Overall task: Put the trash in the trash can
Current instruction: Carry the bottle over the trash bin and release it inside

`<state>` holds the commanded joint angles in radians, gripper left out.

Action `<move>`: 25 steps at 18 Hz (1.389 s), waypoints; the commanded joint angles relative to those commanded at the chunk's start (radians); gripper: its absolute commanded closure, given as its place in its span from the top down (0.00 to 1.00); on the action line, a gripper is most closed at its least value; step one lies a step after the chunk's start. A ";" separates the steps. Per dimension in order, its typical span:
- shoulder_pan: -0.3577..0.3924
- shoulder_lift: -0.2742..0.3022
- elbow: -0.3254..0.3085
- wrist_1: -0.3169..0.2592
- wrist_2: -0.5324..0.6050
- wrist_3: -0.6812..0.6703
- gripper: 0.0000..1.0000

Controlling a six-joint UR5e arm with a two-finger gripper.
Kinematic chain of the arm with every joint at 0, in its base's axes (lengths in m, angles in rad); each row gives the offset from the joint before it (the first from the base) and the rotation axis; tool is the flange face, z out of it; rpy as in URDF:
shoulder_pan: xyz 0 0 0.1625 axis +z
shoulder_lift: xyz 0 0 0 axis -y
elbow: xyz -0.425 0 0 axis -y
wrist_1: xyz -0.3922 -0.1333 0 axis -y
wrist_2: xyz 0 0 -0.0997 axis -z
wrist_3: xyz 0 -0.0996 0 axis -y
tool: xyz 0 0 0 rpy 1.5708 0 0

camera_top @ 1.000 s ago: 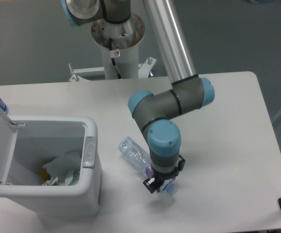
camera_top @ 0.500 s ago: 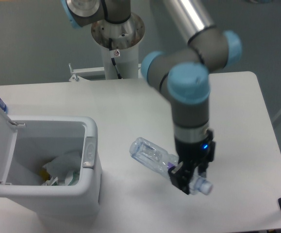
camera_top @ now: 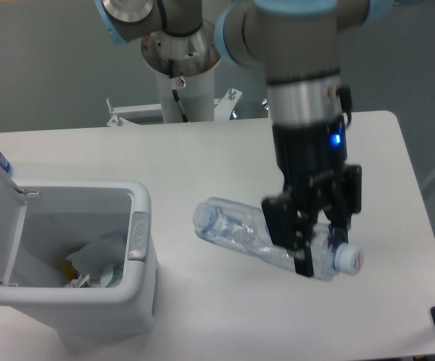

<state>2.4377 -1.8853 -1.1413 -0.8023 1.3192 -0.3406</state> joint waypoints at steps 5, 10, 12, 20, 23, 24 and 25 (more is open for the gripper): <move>-0.147 0.000 -0.002 0.002 0.002 0.097 0.67; -0.259 -0.021 -0.020 0.029 0.002 0.152 0.67; -0.290 -0.028 -0.043 0.031 0.000 0.153 0.67; -0.316 -0.038 -0.064 0.049 0.003 0.164 1.00; -0.255 -0.011 -0.064 0.048 0.006 0.166 1.00; -0.224 0.000 -0.064 0.046 0.006 0.169 1.00; -0.191 0.011 -0.064 0.045 0.008 0.195 1.00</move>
<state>2.2469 -1.8746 -1.2057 -0.7578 1.3269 -0.1460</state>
